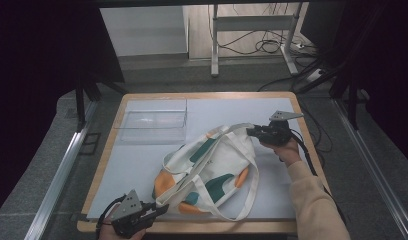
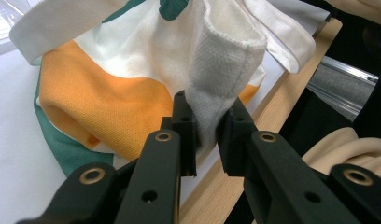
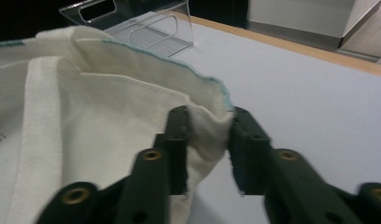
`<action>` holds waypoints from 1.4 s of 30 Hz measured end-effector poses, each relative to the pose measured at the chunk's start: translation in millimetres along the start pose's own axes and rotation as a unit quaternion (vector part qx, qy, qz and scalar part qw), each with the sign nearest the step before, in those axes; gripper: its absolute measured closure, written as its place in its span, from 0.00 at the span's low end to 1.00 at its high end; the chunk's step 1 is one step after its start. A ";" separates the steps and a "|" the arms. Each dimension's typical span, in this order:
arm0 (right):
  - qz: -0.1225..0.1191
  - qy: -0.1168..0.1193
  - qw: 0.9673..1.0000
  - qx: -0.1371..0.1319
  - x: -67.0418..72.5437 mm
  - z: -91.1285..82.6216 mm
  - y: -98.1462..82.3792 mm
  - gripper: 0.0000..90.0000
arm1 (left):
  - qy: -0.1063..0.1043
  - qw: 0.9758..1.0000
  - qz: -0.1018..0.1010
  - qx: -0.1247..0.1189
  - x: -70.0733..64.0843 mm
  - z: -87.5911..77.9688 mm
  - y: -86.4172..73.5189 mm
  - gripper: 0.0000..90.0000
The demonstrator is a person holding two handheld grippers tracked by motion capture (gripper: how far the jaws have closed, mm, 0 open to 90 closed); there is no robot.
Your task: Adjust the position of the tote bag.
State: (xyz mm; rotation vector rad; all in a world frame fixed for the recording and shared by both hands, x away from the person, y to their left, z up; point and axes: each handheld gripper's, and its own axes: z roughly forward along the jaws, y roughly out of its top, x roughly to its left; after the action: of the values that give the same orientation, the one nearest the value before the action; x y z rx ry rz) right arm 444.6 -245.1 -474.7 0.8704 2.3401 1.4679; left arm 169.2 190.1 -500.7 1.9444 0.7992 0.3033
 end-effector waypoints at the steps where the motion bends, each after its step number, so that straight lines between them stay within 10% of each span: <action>1: -0.004 0.000 1.000 0.001 0.3 -0.3 -0.1 0.83 | 0.000 1.000 0.000 0.000 0.1 -0.2 0.1 0.89; 26: -0.061 -0.013 0.998 -0.018 12.5 -26.2 4.3 0.90 | 0.020 1.000 -0.011 -0.013 11.6 -7.5 1.5 0.89; 42: -0.086 -0.035 0.995 -0.028 53.1 -119.5 -25.0 0.90 | 0.043 0.999 -0.011 -0.019 43.0 1.1 21.2 0.89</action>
State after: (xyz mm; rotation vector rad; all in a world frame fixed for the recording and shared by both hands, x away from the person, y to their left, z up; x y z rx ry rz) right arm 334.4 -308.8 -435.7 0.6767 2.2489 1.4026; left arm 210.7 210.5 -488.2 1.8964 0.8633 0.3888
